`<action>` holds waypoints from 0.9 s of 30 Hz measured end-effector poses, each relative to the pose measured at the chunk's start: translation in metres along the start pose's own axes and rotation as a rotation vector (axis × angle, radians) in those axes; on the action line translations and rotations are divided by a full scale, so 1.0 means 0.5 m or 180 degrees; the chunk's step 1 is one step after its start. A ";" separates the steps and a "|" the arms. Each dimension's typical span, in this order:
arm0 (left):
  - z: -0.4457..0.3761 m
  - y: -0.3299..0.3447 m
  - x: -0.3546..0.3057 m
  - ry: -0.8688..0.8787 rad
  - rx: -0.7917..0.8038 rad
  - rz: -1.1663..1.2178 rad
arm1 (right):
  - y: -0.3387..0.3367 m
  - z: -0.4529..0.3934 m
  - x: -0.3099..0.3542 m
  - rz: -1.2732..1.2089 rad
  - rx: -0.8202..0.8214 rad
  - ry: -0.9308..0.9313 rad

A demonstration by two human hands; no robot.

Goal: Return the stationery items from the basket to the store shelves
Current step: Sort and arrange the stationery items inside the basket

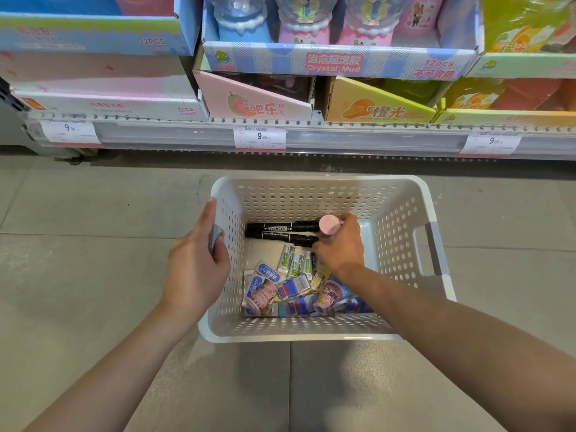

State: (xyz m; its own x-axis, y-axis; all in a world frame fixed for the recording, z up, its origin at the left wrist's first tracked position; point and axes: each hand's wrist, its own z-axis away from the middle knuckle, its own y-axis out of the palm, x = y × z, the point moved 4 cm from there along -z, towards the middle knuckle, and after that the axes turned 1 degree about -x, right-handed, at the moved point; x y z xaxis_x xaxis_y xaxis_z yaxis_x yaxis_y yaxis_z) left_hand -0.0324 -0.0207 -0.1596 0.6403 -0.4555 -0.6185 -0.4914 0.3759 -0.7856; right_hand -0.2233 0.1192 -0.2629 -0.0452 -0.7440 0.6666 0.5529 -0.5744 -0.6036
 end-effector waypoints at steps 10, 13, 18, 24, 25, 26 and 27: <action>-0.001 0.003 0.003 -0.0023 0.0019 0.0076 | 0.007 -0.010 -0.006 0.0117 0.0023 0.0147; -0.001 0.002 0.002 -0.0017 0.0021 0.0071 | 0.005 -0.012 -0.006 0.0126 -0.0029 0.0160; 0.000 0.001 0.000 -0.0023 0.0049 0.0084 | 0.001 -0.005 -0.007 0.0287 0.0112 0.0203; 0.000 0.001 -0.001 -0.0032 0.0052 0.0109 | -0.044 0.048 0.026 0.0638 -0.0002 -0.0487; -0.001 0.002 -0.001 -0.0036 0.0049 0.0120 | -0.035 0.060 0.041 0.0550 0.0317 -0.0875; -0.001 0.003 -0.002 -0.0026 0.0050 0.0111 | -0.021 0.073 0.056 0.0610 0.0746 -0.1299; 0.000 0.003 -0.003 -0.0013 0.0043 0.0084 | 0.000 0.086 0.068 0.0824 0.1199 -0.1737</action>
State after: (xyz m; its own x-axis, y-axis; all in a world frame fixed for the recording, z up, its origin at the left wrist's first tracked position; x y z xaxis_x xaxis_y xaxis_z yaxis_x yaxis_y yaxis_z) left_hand -0.0341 -0.0196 -0.1600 0.6295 -0.4421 -0.6389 -0.5003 0.3986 -0.7687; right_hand -0.1891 0.1085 -0.2212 0.4951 -0.5071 0.7055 0.7440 -0.1721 -0.6457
